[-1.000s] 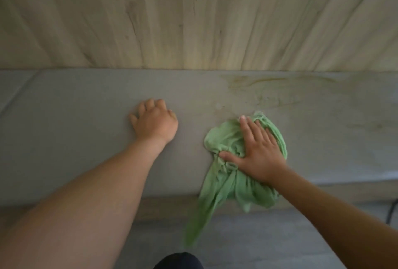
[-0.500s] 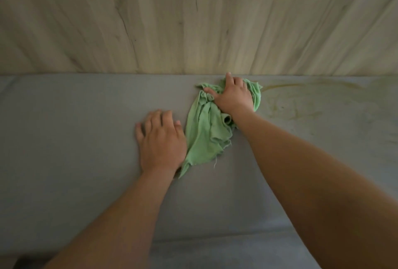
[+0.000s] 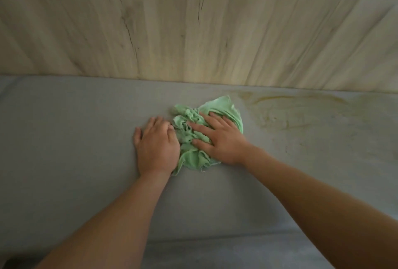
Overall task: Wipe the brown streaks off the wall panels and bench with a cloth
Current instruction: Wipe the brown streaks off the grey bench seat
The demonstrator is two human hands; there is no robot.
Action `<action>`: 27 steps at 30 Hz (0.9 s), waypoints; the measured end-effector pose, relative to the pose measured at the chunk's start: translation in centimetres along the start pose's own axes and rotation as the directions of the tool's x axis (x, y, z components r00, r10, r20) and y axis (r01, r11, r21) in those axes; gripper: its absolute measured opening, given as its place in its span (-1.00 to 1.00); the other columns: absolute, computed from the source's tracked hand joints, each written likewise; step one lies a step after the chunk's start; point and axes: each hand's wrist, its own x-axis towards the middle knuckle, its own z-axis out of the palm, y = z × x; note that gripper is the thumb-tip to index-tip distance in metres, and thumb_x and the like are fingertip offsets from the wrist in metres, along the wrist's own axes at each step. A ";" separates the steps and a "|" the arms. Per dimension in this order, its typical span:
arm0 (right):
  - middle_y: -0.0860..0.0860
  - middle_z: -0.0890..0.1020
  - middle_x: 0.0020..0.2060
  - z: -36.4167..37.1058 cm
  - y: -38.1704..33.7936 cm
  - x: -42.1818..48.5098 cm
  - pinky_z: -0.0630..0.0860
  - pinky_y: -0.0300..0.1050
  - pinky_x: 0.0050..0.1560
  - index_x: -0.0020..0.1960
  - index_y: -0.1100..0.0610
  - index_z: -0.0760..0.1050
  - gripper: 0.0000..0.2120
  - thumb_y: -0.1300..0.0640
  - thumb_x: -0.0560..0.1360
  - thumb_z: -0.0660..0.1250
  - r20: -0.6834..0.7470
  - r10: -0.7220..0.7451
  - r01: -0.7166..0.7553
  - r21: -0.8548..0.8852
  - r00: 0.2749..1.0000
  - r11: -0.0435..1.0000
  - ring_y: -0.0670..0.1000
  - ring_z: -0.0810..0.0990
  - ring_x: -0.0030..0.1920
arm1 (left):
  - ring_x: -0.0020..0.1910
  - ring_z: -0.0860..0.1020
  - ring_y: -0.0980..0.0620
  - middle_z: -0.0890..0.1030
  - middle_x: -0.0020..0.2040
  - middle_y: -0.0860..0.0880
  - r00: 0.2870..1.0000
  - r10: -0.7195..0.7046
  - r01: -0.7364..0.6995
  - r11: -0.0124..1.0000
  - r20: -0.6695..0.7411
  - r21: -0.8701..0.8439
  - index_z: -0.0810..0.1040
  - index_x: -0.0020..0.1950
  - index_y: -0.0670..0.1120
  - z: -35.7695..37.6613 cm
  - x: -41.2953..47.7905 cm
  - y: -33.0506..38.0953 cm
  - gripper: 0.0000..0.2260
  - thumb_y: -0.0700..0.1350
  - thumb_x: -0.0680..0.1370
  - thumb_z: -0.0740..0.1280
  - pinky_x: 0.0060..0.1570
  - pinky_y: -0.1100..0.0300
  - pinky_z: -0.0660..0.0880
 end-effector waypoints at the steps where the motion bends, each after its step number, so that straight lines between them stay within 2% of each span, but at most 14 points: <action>1: -0.08 0.06 0.67 -0.1 0.7 0.3 -0.08 0.07 0.61 0.60 -0.41 0.03 -0.42 -0.43 0.60 -0.03 -0.016 0.002 -0.002 -0.009 1.000 1.000 0.08 0.00 0.66 | 0.52 0.39 -0.02 0.55 0.43 -0.05 1.000 -0.004 0.004 1.000 0.001 -0.002 0.63 0.22 -0.04 -0.2 0.1 0.0 -0.51 0.06 0.61 -0.05 0.52 -0.15 0.15; 3: -0.06 0.06 0.68 -0.5 2.5 2.2 -0.05 0.13 0.61 0.62 -0.37 -0.01 -0.43 -0.39 0.63 -0.06 -0.027 0.164 -0.164 -0.003 0.986 0.986 0.12 0.02 0.66 | 0.50 0.41 -0.01 0.56 0.42 -0.04 1.000 -0.001 0.001 1.000 -0.010 0.018 0.61 0.29 -0.04 -0.5 0.1 0.0 -0.42 0.13 0.59 -0.11 0.51 -0.14 0.17; 5: -0.02 0.03 0.68 -1.2 3.6 5.2 -0.06 0.23 0.60 0.65 -0.31 -0.14 -0.39 -0.35 0.66 -0.04 -0.036 0.404 -0.401 0.057 0.914 0.914 0.19 0.00 0.66 | 0.47 0.44 -0.04 0.56 0.42 -0.07 0.999 -0.035 0.034 0.999 -0.016 -0.009 0.55 0.39 -0.08 -0.7 -0.1 0.2 -0.34 0.21 0.56 -0.12 0.53 -0.11 0.15; 6: -0.03 0.00 0.68 -1.4 3.3 6.8 -0.08 0.27 0.59 0.65 -0.29 -0.22 -0.36 -0.34 0.66 -0.04 -0.036 0.459 -0.455 0.076 0.888 0.887 0.22 -0.01 0.66 | 0.46 0.46 -0.06 0.55 0.43 -0.09 0.998 -0.053 0.053 0.998 -0.019 -0.021 0.51 0.43 -0.11 -0.7 -0.2 0.3 -0.31 0.24 0.55 -0.11 0.54 -0.09 0.12; 8: -0.06 -0.04 0.69 -1.2 1.1 9.8 -0.09 0.30 0.58 0.64 -0.30 -0.24 -0.37 -0.32 0.67 -0.05 -0.031 0.387 -0.385 0.046 0.922 0.922 0.23 -0.02 0.66 | 0.42 0.49 -0.09 0.55 0.43 -0.12 0.998 -0.057 0.056 0.998 -0.042 -0.029 0.47 0.47 -0.14 -0.5 -0.4 0.3 -0.30 0.25 0.56 -0.08 0.54 -0.09 0.11; 11: -0.06 0.01 0.68 -0.4 -2.7 12.0 -0.06 0.28 0.60 0.62 -0.39 -0.08 -0.42 -0.37 0.63 -0.06 -0.021 0.126 -0.127 -0.043 0.992 0.991 0.16 0.01 0.66 | 0.38 0.53 -0.12 0.58 0.40 -0.15 0.998 -0.044 0.044 0.999 -0.050 -0.018 0.47 0.47 -0.16 0.1 -0.4 0.2 -0.32 0.23 0.57 -0.06 0.53 -0.11 0.14; 13: -0.05 0.08 0.67 -0.5 -2.6 12.6 -0.05 0.25 0.60 0.61 -0.40 -0.02 -0.42 -0.41 0.61 -0.06 -0.018 0.095 -0.095 -0.021 0.995 0.995 0.13 0.04 0.65 | 0.40 0.51 -0.11 0.58 0.40 -0.15 0.999 -0.044 0.045 0.999 -0.028 0.017 0.46 0.47 -0.15 0.2 -0.3 0.2 -0.33 0.22 0.57 -0.06 0.53 -0.12 0.14; 15: -0.03 0.10 0.67 -1.3 -0.3 12.3 -0.04 0.23 0.60 0.62 -0.36 0.02 -0.40 -0.43 0.60 -0.06 -0.026 0.179 -0.178 0.009 0.984 0.984 0.13 0.05 0.65 | 0.42 0.50 -0.10 0.56 0.42 -0.15 0.999 -0.041 0.042 0.998 -0.019 0.048 0.45 0.48 -0.15 0.2 -0.3 0.3 -0.33 0.21 0.57 -0.06 0.52 -0.12 0.14; 17: -0.03 0.08 0.67 -2.2 4.0 11.3 -0.04 0.22 0.61 0.62 -0.32 0.04 -0.37 -0.45 0.59 -0.08 -0.025 0.334 -0.333 0.037 0.942 0.942 0.14 0.04 0.65 | 0.41 0.50 -0.10 0.55 0.42 -0.16 0.999 -0.033 0.034 0.998 -0.026 0.059 0.46 0.46 -0.14 0.0 -0.4 0.3 -0.34 0.20 0.56 -0.07 0.52 -0.13 0.15; 21: -0.01 0.04 0.68 -4.0 14.1 5.8 -0.05 0.25 0.61 0.63 -0.28 0.05 -0.34 -0.46 0.58 -0.09 -0.021 0.632 -0.630 0.058 0.775 0.774 0.17 0.00 0.66 | 0.44 0.47 -0.09 0.55 0.41 -0.16 1.000 -0.024 0.025 0.998 -0.020 0.057 0.47 0.43 -0.15 0.1 -0.3 0.5 -0.36 0.18 0.55 -0.06 0.53 -0.15 0.14; 23: 0.01 0.02 0.68 -4.7 16.8 3.5 -0.05 0.28 0.60 0.64 -0.27 0.05 -0.34 -0.44 0.58 -0.09 -0.016 0.735 -0.731 0.095 0.678 0.676 0.20 -0.01 0.65 | 0.46 0.44 -0.08 0.55 0.40 -0.17 1.000 -0.020 0.021 0.998 -0.021 0.057 0.48 0.42 -0.16 0.0 -0.4 0.7 -0.36 0.18 0.54 -0.05 0.52 -0.16 0.13; 24: 0.02 0.03 0.68 -4.7 17.1 3.2 -0.05 0.29 0.60 0.64 -0.25 0.04 -0.34 -0.42 0.59 -0.09 -0.010 0.756 -0.751 0.099 0.655 0.653 0.22 -0.01 0.65 | 0.47 0.43 -0.08 0.55 0.40 -0.16 1.000 -0.018 0.019 0.998 -0.016 0.063 0.48 0.42 -0.16 0.0 -0.4 0.7 -0.36 0.18 0.54 -0.04 0.52 -0.16 0.13; 25: 0.03 0.04 0.68 -4.6 16.9 3.3 -0.05 0.28 0.60 0.65 -0.22 0.03 -0.35 -0.39 0.61 -0.10 -0.013 0.757 -0.753 0.092 0.653 0.652 0.23 -0.01 0.65 | 0.49 0.41 -0.07 0.55 0.40 -0.15 1.000 -0.012 0.012 0.997 -0.009 0.070 0.49 0.41 -0.15 0.1 -0.3 0.7 -0.36 0.18 0.54 -0.04 0.51 -0.16 0.13; 27: 0.05 0.06 0.67 -3.9 15.2 4.1 -0.05 0.25 0.61 0.66 -0.16 0.02 -0.36 -0.33 0.63 -0.11 -0.030 0.718 -0.715 0.072 0.696 0.696 0.22 0.00 0.65 | 0.50 0.40 -0.06 0.55 0.41 -0.13 1.000 0.003 -0.002 0.996 -0.004 0.092 0.51 0.40 -0.14 0.3 -0.3 0.5 -0.36 0.19 0.54 -0.04 0.50 -0.17 0.14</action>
